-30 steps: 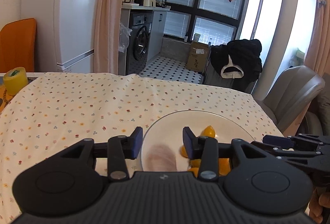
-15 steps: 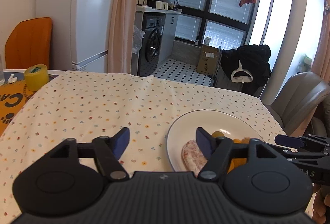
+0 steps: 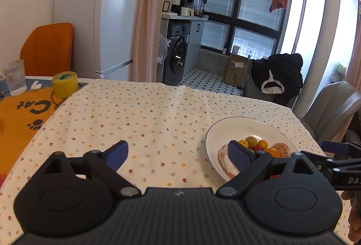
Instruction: Organize fruits
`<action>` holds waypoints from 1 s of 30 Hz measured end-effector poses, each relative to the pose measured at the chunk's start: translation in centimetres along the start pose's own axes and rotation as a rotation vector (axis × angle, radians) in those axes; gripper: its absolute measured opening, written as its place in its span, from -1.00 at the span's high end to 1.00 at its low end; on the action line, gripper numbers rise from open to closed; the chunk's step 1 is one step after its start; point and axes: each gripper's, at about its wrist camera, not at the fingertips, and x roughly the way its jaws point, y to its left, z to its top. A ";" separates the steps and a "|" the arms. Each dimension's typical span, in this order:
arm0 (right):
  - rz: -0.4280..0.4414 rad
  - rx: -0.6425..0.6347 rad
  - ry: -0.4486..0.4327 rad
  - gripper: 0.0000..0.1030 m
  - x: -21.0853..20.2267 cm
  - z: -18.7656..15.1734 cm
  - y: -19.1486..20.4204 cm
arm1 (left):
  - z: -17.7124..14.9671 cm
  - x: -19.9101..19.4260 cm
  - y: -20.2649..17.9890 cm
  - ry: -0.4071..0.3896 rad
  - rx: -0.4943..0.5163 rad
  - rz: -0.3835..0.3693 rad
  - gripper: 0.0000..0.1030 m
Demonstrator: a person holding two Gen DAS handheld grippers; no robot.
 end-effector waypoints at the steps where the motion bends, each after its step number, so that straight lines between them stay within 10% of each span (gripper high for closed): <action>1: 0.002 0.005 0.001 -1.00 -0.2 0.0 0.1 | -0.1 -0.4 0.1 -0.009 0.001 0.003 -0.89; 30: 0.018 0.074 -0.013 -1.00 -6.5 -1.6 4.1 | -2.3 -8.8 3.3 0.001 0.019 -0.033 -1.00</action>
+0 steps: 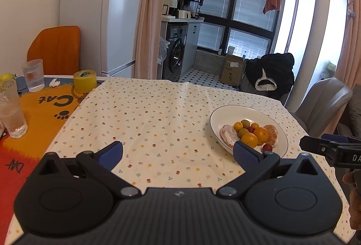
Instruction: Organize fruits
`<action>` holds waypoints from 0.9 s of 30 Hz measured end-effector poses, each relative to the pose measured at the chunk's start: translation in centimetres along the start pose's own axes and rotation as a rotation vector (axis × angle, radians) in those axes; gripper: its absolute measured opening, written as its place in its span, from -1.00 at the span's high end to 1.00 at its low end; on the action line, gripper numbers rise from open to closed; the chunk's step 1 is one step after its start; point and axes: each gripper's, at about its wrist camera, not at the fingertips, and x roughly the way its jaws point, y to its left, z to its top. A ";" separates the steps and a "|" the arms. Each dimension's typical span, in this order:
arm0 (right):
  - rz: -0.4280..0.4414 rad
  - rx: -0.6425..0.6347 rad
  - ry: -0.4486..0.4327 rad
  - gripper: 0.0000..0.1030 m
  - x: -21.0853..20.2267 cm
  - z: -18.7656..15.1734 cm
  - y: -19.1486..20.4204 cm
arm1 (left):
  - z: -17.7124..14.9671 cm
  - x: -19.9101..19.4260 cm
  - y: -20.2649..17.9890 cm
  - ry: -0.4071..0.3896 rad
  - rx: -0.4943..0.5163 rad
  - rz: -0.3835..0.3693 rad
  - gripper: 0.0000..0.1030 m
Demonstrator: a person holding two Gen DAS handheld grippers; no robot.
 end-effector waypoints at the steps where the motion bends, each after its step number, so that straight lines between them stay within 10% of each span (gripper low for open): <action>1: 0.001 -0.001 0.002 -1.00 -0.2 0.0 0.1 | -0.1 -0.3 0.0 -0.001 0.006 0.000 -1.00; 27: -0.048 -0.039 -0.003 -1.00 -5.8 -0.5 3.1 | -1.3 -5.8 0.6 0.016 0.003 -0.015 -1.00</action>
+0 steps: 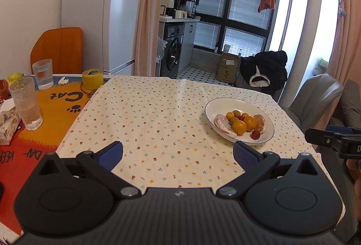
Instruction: Organize fruits
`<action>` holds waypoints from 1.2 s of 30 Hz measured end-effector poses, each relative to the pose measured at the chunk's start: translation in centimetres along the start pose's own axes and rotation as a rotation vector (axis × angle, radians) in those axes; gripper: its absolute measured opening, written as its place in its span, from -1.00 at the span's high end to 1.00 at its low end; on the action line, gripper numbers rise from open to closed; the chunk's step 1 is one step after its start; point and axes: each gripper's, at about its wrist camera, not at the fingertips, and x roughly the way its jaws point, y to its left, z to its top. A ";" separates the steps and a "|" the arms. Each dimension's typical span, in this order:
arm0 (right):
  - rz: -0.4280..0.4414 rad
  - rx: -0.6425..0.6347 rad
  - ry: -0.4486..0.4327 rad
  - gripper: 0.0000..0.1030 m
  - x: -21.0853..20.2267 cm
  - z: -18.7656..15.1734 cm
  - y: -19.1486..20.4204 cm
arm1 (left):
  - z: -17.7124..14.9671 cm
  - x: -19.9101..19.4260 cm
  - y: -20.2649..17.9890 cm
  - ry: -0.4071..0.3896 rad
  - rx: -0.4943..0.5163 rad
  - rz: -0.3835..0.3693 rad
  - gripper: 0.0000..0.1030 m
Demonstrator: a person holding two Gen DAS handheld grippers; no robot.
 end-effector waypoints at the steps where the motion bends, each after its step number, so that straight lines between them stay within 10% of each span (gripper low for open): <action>1: 0.001 0.000 0.000 -1.00 -0.1 0.1 0.1 | 0.1 0.0 0.1 0.001 -0.005 0.000 -1.00; 36: 0.012 -0.014 0.017 -1.00 -0.3 -0.1 0.1 | 0.1 -0.6 -0.3 0.007 -0.004 -0.002 -1.00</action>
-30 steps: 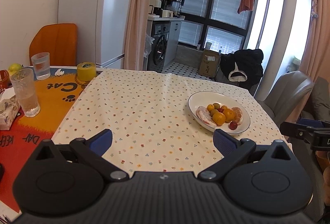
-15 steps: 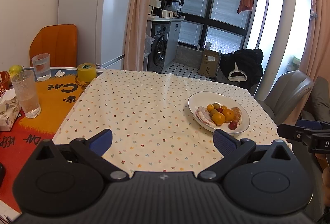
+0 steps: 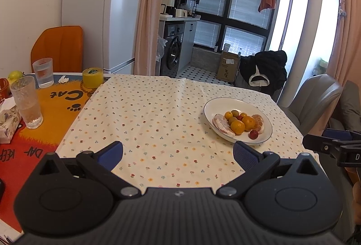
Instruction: Organize fruits
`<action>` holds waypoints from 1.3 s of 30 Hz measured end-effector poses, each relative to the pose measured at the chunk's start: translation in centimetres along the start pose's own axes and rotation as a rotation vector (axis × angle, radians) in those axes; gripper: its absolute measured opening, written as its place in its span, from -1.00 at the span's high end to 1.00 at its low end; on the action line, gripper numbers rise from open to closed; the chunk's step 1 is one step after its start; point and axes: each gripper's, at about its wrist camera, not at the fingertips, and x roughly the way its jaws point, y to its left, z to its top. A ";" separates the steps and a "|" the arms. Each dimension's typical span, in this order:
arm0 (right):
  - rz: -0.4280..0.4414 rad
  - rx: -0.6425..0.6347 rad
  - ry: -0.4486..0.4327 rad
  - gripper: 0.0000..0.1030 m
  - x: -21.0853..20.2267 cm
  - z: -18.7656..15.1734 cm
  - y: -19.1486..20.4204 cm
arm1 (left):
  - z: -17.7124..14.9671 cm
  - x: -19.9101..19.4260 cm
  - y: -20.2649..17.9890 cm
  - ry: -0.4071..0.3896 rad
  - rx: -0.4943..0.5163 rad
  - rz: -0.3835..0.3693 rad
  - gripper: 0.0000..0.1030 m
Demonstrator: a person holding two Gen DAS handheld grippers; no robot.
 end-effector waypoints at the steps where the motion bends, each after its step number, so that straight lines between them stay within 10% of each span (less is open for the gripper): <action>1: 0.000 0.000 0.001 -1.00 0.0 0.0 0.0 | 0.0 0.0 0.0 0.000 0.000 0.000 -1.00; 39: 0.007 0.001 0.013 -1.00 0.2 -0.1 0.0 | 0.0 0.2 -0.5 0.004 0.012 -0.009 -1.00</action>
